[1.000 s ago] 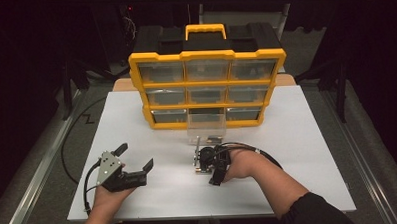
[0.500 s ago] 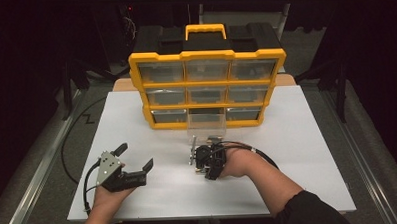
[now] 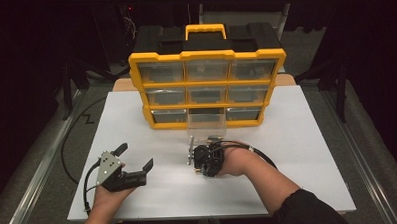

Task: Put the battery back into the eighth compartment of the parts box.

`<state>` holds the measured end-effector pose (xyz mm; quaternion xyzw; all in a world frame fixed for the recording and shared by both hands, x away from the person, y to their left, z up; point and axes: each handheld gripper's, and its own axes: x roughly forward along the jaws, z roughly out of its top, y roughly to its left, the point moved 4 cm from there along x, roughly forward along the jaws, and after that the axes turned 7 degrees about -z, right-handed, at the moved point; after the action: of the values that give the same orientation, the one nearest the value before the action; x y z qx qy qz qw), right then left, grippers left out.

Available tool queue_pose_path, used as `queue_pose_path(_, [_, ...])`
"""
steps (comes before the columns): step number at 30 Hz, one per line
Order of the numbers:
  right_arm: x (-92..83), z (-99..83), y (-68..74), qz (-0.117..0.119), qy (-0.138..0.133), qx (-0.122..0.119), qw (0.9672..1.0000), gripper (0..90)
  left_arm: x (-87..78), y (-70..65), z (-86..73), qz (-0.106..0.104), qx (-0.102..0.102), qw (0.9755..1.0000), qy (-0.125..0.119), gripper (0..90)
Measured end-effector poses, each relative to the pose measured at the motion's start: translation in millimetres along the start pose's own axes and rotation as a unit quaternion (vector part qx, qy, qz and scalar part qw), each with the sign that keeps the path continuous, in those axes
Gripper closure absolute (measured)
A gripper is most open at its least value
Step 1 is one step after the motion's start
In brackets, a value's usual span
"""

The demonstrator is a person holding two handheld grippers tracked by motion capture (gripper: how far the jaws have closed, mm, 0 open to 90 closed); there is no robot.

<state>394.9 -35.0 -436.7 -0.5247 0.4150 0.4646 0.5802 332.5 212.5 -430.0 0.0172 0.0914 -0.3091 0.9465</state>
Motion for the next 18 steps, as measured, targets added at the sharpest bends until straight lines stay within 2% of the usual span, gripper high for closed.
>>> queue_pose_path(13, [1.9,0.3,0.0,-0.002,0.005,0.001,1.0,78.0,0.1,0.1,-0.1,0.0,0.0,1.0,0.0,1.2])
queue_pose_path(17, [0.1,0.1,0.2,-0.002,0.005,0.002,1.0,78.5,0.1,0.1,0.0,0.0,0.0,1.0,0.0,1.2])
queue_pose_path(18, [-0.1,0.1,-0.5,-0.003,-0.002,-0.002,1.0,78.5,0.1,0.1,0.0,0.0,0.0,1.0,0.0,1.2])
